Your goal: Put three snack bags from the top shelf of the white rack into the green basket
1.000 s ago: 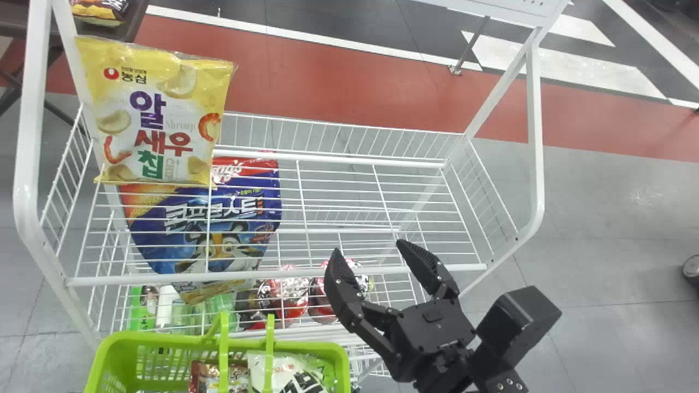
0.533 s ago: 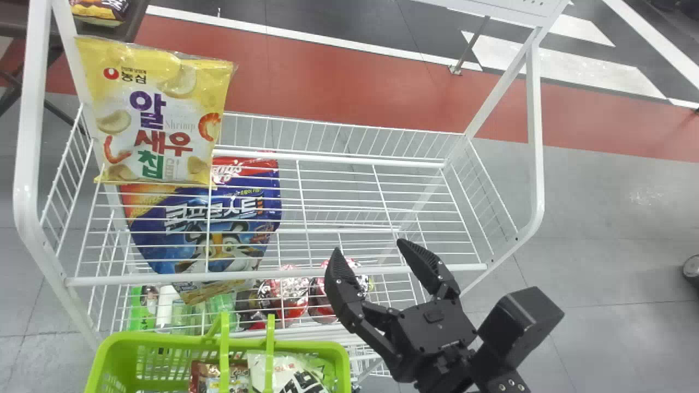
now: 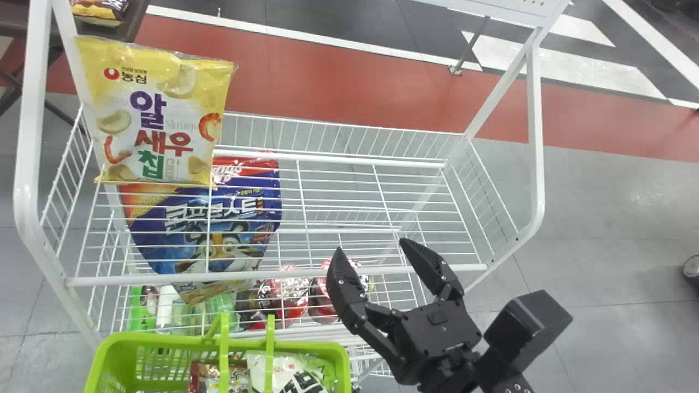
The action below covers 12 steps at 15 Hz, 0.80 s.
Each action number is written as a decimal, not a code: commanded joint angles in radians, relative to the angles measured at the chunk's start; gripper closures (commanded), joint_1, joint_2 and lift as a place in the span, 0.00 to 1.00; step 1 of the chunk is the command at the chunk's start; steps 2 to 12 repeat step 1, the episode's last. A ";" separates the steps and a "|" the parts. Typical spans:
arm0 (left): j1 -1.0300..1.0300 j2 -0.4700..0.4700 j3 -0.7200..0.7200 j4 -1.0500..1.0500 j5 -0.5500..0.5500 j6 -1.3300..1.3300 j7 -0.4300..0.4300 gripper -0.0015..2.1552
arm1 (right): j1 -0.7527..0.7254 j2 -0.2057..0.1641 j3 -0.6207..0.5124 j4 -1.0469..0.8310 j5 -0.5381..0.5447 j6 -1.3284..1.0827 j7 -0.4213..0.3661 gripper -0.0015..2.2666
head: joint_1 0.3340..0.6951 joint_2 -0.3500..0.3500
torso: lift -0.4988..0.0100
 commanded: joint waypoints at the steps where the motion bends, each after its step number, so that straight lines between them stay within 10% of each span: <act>1: 0.004 0.000 -0.001 -0.003 0.000 0.000 0.000 1.00 | 0.008 -0.004 0.000 -0.001 -0.001 -0.022 0.000 0.03 | 1.00 0.00 | 0.98; 12: 0.004 0.000 -0.001 -0.003 0.000 0.000 0.000 1.00 | 0.008 -0.004 0.000 -0.001 -0.001 -0.022 0.000 0.03 | 1.00 0.00 | 0.98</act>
